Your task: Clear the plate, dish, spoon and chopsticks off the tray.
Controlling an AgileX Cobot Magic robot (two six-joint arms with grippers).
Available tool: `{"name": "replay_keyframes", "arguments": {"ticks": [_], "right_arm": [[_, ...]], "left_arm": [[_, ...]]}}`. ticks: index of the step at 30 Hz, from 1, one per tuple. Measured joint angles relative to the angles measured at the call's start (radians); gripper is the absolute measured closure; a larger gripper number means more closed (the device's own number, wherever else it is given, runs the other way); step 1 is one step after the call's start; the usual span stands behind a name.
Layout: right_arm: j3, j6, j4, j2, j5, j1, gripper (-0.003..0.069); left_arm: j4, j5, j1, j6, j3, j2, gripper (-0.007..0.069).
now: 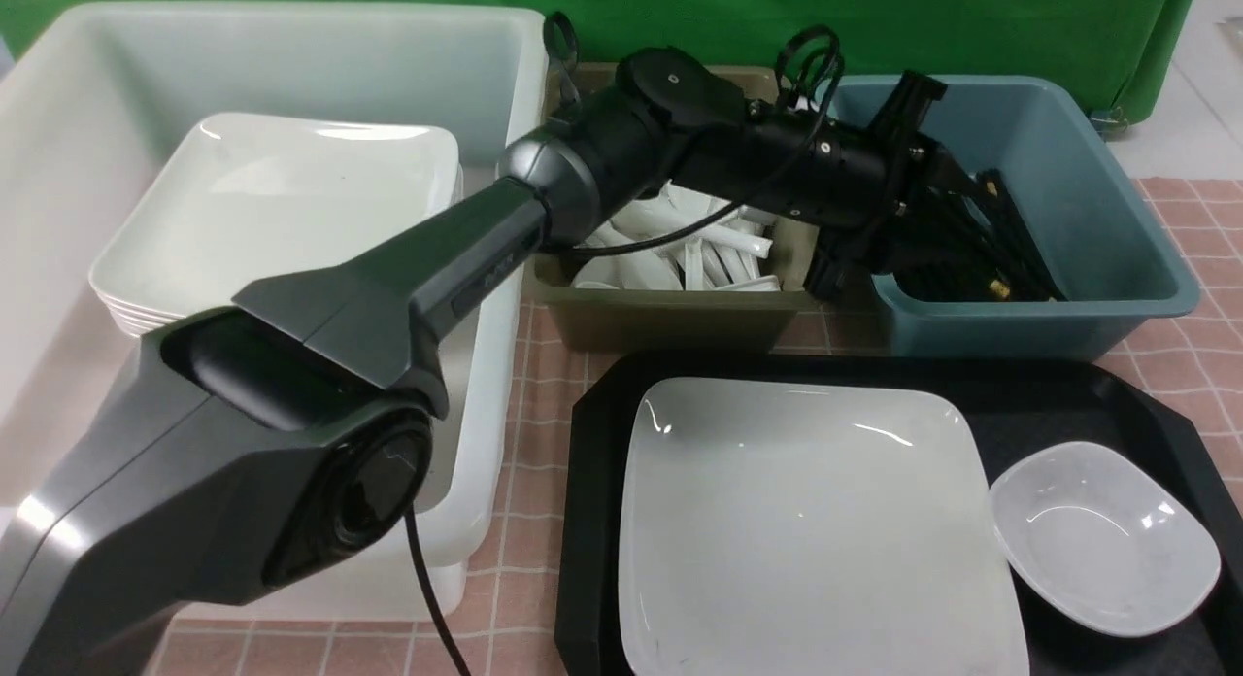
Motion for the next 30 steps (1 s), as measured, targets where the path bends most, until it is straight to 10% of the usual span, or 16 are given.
{"name": "replay_keyframes", "arguments": {"ticks": [7,17,30], "right_arm": [[0.0,-0.033,0.0,0.0,0.086,0.0,0.044],[0.12,-0.163,-0.006,0.064,0.311,0.0,0.0522],[0.432,-0.271,-0.094,0.255,0.05,0.114,0.0081]], "left_arm": [[0.039,0.162,0.036,0.238,-0.022,-0.033,0.0539],[0.737,0.316,-0.133,0.48,-0.067,-0.326,0.0631],[0.97,0.204,-0.323,0.561,0.63,-0.777,0.0627]]}}
